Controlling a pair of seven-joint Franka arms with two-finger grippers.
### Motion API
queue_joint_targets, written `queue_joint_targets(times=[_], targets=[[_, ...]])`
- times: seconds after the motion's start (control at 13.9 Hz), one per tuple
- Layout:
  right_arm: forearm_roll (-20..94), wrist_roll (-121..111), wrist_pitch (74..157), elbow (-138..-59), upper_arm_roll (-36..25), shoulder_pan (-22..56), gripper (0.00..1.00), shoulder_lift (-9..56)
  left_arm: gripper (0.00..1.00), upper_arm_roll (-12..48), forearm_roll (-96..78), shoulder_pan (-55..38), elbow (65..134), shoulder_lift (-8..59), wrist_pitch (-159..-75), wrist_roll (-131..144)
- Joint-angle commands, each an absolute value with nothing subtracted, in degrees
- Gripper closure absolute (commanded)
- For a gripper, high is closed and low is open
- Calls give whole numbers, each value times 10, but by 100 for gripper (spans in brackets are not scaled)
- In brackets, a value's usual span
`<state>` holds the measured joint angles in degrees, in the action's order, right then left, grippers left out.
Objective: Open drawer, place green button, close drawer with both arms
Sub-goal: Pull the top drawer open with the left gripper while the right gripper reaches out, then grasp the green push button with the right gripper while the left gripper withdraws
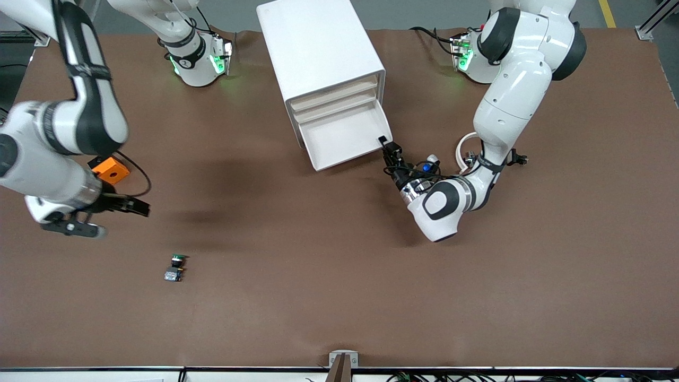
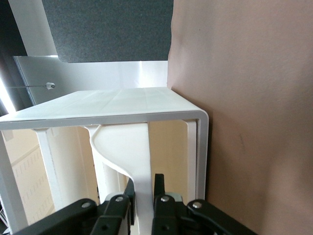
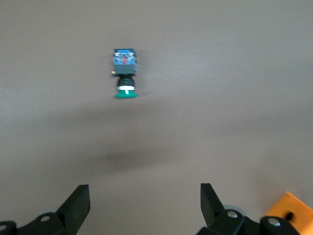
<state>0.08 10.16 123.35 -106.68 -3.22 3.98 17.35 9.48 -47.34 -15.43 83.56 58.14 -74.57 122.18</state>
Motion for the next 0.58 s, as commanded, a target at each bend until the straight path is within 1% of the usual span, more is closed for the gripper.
queue_joint_targets(times=[0.0,0.07,0.14,0.22,0.29,0.36,0.5], targets=[[6,126,1292,-1072,-36,55,0,216,82,96,-484,-151,823,595,-739,1219],[6,127,1309,-1072,-36,64,0,230,81,96,-483,-151,823,596,-739,1219],[6,129,1333,-1072,-36,69,0,249,74,96,-482,-151,823,596,-740,1219],[6,129,1356,-1071,-36,69,0,268,62,95,-482,-151,823,597,-743,1219],[6,129,1379,-1068,-36,68,0,285,33,95,-481,-151,822,596,-744,1219],[5,128,1397,-1057,-37,68,0,304,0,95,-479,-151,822,596,-744,1219],[5,128,1404,-1014,-36,63,0,350,0,93,-475,-146,815,591,-744,1205]])
